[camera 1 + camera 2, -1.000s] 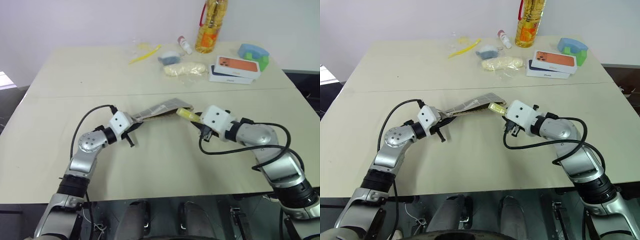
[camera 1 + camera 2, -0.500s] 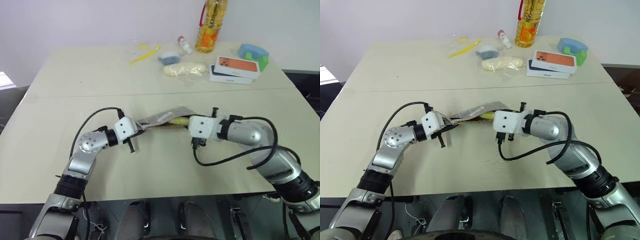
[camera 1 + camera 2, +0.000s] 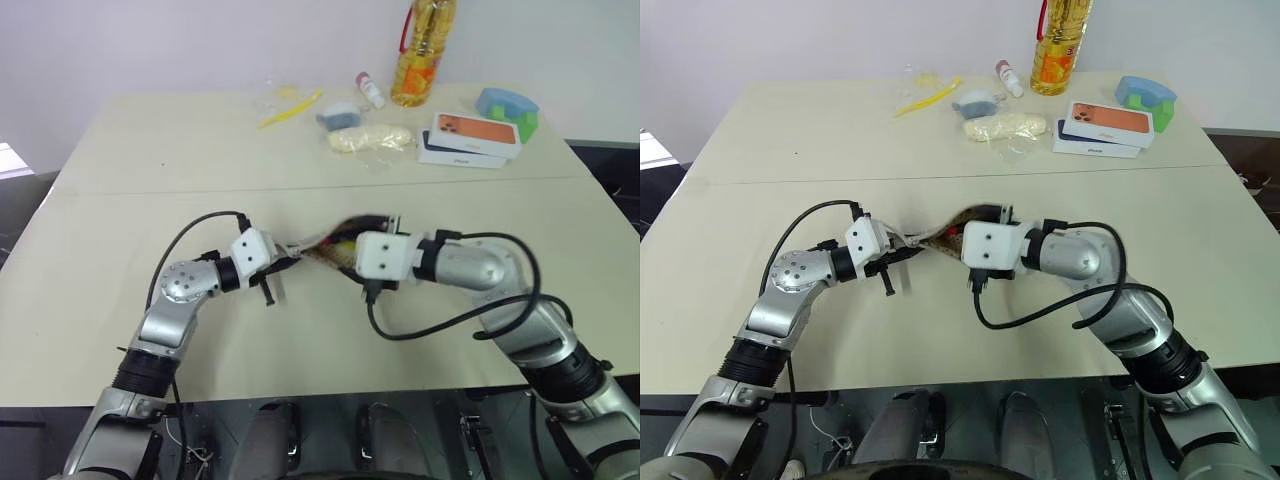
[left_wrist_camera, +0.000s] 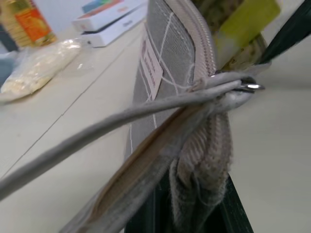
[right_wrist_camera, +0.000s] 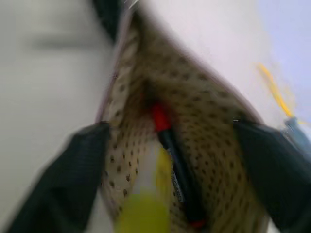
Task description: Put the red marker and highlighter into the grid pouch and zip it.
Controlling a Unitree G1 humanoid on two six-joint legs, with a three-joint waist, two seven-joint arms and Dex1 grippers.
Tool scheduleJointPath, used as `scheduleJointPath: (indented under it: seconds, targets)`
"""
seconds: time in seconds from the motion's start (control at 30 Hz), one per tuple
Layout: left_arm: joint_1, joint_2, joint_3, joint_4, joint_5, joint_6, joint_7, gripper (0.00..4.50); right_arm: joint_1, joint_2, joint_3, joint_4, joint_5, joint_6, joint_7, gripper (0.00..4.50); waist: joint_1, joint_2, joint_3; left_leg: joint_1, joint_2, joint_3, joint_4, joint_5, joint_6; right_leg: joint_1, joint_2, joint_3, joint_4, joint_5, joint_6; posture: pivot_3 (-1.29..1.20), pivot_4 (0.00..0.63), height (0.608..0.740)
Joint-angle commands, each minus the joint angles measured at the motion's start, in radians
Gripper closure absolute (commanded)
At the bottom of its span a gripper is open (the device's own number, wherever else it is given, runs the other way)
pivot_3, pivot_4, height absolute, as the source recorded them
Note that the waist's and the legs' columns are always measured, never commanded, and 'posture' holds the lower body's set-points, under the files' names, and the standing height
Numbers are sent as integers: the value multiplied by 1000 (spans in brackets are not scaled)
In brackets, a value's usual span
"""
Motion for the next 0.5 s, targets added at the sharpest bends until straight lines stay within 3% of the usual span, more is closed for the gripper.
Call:
scheduleJointPath:
  seconds: [0.03,0.23,0.5]
  targets:
    - [-47,-55,51,-38,-105,122,43,4500,-56,57,-156,-98,171,135,-5,262,0,0,0,0,0,0,1,0,0,0,0,0,0,0,0,0,150,740]
    - [-97,-117,76,-46,-197,283,73,4500,-89,97,-203,-145,272,272,-68,262,-2,0,0,0,0,-2,5,-1,2,2,0,-1,1,0,0,0,150,740]
    - [-140,-143,75,-44,-228,338,64,4500,-111,141,-78,-165,245,367,-207,262,-2,0,0,-1,0,-1,8,-1,2,2,0,-1,2,0,0,0,150,740]
